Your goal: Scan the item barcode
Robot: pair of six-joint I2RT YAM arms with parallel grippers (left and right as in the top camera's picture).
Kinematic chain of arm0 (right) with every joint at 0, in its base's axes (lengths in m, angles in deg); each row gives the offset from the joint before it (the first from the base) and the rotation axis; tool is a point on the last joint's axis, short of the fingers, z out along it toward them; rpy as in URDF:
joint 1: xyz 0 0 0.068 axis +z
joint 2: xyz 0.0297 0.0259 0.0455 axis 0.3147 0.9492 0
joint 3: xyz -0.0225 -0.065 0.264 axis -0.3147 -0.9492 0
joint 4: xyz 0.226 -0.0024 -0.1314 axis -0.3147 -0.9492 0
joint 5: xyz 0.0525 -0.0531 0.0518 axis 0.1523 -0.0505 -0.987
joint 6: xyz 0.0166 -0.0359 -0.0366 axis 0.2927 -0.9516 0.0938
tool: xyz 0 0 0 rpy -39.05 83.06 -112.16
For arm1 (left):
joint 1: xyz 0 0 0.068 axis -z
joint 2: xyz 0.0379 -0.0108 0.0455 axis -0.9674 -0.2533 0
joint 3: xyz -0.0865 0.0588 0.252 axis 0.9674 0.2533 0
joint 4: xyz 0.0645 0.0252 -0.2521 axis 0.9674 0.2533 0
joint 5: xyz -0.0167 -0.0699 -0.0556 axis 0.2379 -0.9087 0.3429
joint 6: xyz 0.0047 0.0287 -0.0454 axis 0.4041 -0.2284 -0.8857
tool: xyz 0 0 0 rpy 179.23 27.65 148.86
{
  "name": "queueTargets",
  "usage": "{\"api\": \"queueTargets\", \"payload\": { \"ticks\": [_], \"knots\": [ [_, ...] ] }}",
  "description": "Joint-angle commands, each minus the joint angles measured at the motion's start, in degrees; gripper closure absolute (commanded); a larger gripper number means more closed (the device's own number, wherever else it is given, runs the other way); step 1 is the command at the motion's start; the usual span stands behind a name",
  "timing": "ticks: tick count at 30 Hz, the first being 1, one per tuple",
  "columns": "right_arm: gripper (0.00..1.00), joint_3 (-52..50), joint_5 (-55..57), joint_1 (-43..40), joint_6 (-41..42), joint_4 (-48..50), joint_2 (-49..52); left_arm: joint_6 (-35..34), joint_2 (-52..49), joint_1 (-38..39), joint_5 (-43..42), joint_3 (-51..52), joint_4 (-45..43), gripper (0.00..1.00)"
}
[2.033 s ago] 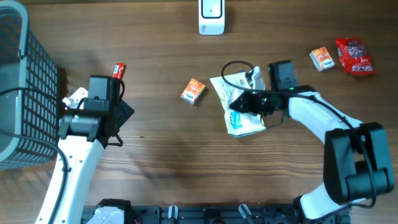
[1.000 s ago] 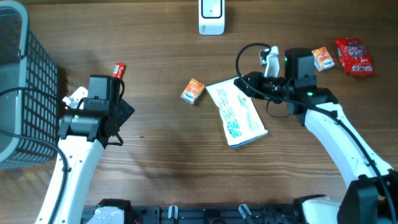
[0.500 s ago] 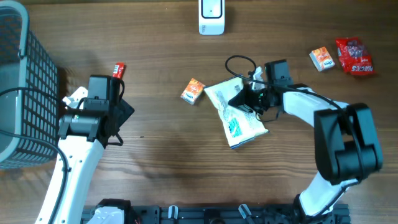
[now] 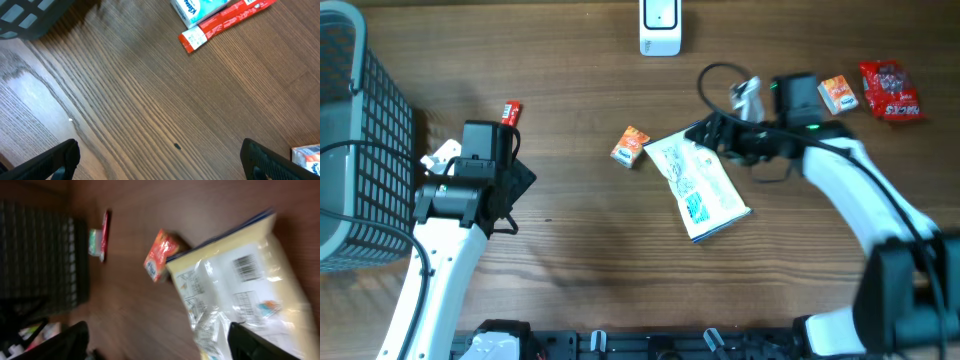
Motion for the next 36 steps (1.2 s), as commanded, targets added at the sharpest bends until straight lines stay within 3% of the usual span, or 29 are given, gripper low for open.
{"api": "queueTargets", "payload": {
  "ticks": [1,6,16,19,23,30,36],
  "knots": [
    [0.0,2.3,14.4,-1.3,-14.5,-6.8,-5.4,-0.8,-0.1,-0.3,-0.1,-0.5,-0.1,0.0],
    [0.0,0.6,17.2,-3.0,-21.9,-15.6,-3.0,-0.8,-0.1,-0.3,-0.1,-0.5,-0.2,0.0],
    [0.0,-2.3,8.2,-9.9,-24.7,-17.6,11.0,-0.8,-0.1,-0.3,-0.1,-0.5,1.8,0.0],
    [0.0,-2.3,0.7,-12.6,-30.3,-18.6,14.7,0.0,-0.1,-0.3,-1.4,-0.5,2.1,0.0],
    [0.0,-2.4,-6.4,-15.5,-35.8,-20.2,19.7,6.6,-0.4,-0.3,-13.8,-0.5,-1.4,0.0],
    [0.0,-2.4,-14.8,-15.6,-38.1,-19.5,26.6,15.9,-6.8,-0.1,-37.2,-0.5,-5.9,0.0],
    [0.01,-2.4,-14.8,-15.0,-37.8,-18.9,28.9,21.4,-17.7,2.8,-48.3,0.0,-8.9,0.0]
  ]
}}
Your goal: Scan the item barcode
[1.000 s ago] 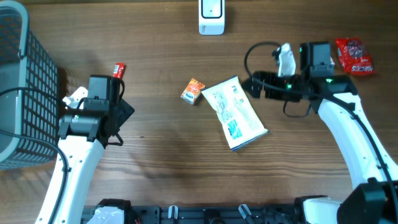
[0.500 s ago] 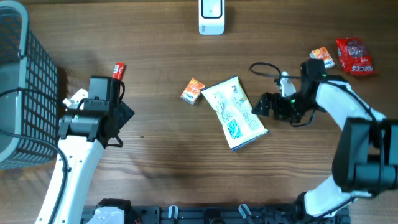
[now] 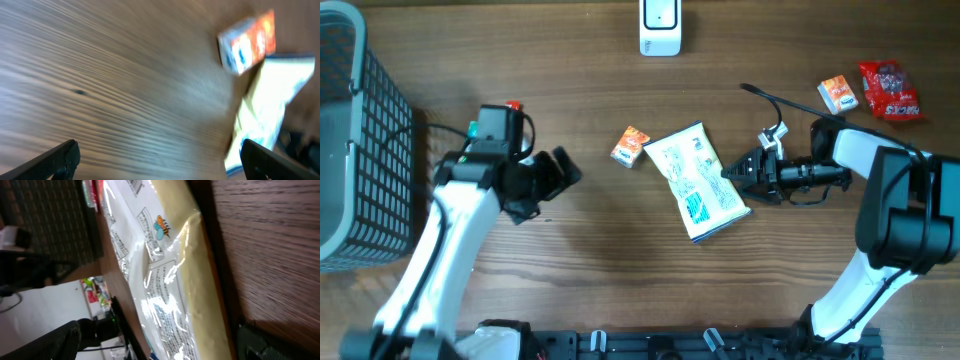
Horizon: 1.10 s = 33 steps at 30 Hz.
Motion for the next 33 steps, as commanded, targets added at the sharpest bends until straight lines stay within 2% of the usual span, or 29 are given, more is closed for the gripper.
{"api": "queueTargets", "payload": {
  "ticks": [1,7,11,14,21,25,28,30,32,33],
  "knots": [
    [0.0,-0.8,4.6,1.1,-1.3,1.2,3.8,6.5,-7.7,2.9,-13.3,0.0,-2.1,0.0],
    [0.01,-0.8,4.6,1.1,-0.3,1.8,3.8,10.3,-20.2,9.2,-28.2,0.1,-11.3,0.0],
    [0.01,-0.8,4.6,1.1,-0.3,1.7,3.8,10.7,-25.5,12.1,-34.7,0.1,-17.7,0.0],
    [0.02,-0.8,4.6,1.1,-0.3,1.2,3.8,10.6,-28.4,13.2,-37.3,0.1,-22.2,0.05],
    [0.04,-1.0,4.6,1.6,0.7,1.2,3.8,9.9,-33.5,14.6,-42.2,0.1,-31.9,0.06],
    [0.04,-1.5,4.6,2.6,1.0,1.9,3.8,4.2,-35.3,16.2,-42.3,0.1,-38.5,0.08],
    [0.04,-1.6,4.6,3.2,1.2,2.6,3.8,2.8,-35.8,17.5,-41.9,0.1,-42.3,0.09],
    [0.04,-1.6,4.6,3.2,1.5,2.6,3.8,2.5,-36.0,18.2,-41.8,0.1,-44.0,0.14],
    [0.04,-1.6,4.6,3.2,1.6,2.6,3.8,0.5,-36.0,18.4,-40.2,0.1,-45.0,0.22],
    [0.04,-1.6,4.6,3.2,1.6,2.6,3.8,-1.1,-36.0,18.4,-38.6,0.1,-45.2,0.3]
  ]
}}
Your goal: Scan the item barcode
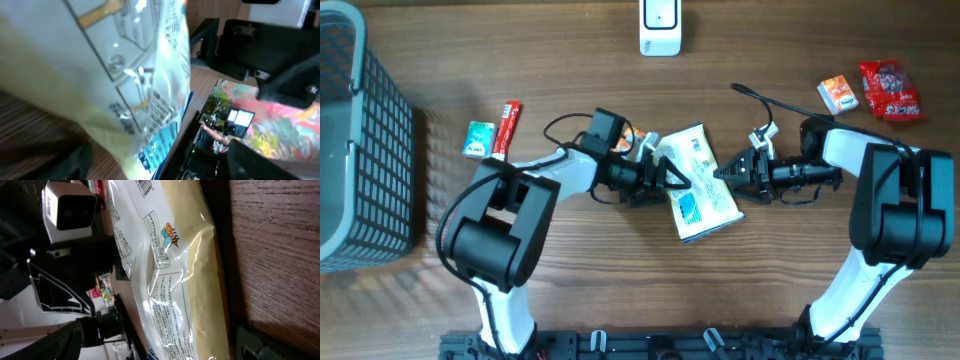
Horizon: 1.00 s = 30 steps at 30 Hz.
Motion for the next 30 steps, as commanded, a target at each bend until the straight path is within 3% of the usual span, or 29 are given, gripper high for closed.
{"api": "queueTargets", "payload": {
  "ticks": [1,3,6,10,17,30],
  "knots": [
    [0.04,-1.5,6.3,0.7,0.4,0.7,3.0,-5.3,-1.1,0.5,4.4,0.1,-0.9,0.36],
    [0.04,-1.5,6.3,0.7,0.5,0.7,3.0,-8.2,-1.1,0.5,7.2,0.1,-0.9,0.45],
    [0.05,-1.5,6.3,0.7,1.3,0.7,3.0,-9.7,-1.1,0.5,7.3,0.1,-1.7,0.47],
    [0.05,-1.7,6.3,0.8,0.7,0.7,3.0,-10.8,-1.1,1.2,6.9,0.1,-3.4,0.71],
    [0.05,-4.4,5.0,0.8,0.0,2.7,3.0,-14.2,-1.1,2.8,5.8,0.1,-5.2,0.95],
    [0.05,-5.8,3.1,0.8,1.6,4.6,3.0,-21.2,-0.8,1.0,-13.8,0.1,-21.5,0.96]
  ]
}}
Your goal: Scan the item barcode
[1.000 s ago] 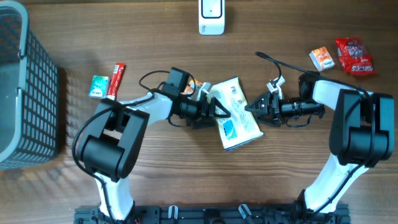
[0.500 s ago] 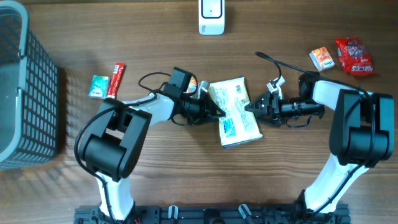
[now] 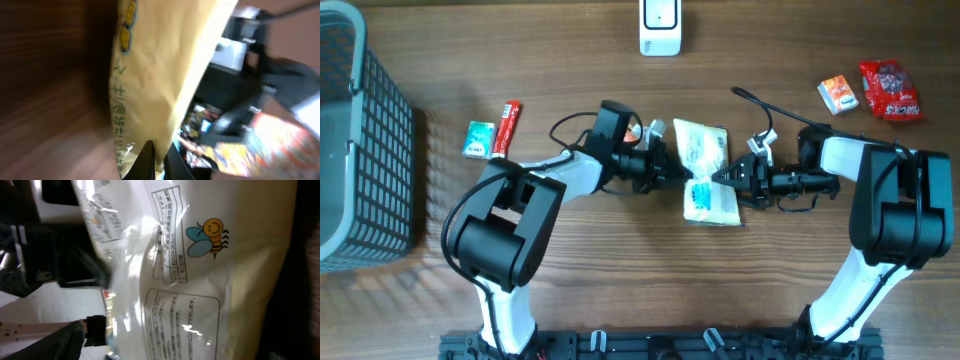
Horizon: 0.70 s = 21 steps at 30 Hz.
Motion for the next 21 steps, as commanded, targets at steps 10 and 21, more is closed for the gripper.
{"api": "queueTargets", "payload": {
  "ticks": [10,21],
  "knots": [
    [0.05,-1.9,-2.1,1.1,2.8,3.6,3.0,-2.3,1.2,-1.1,-7.7,-0.1,-2.2,0.96],
    [0.12,-1.9,-7.0,10.7,17.6,15.5,3.0,-3.5,1.2,-1.2,-4.8,-0.1,2.4,0.96]
  ]
}}
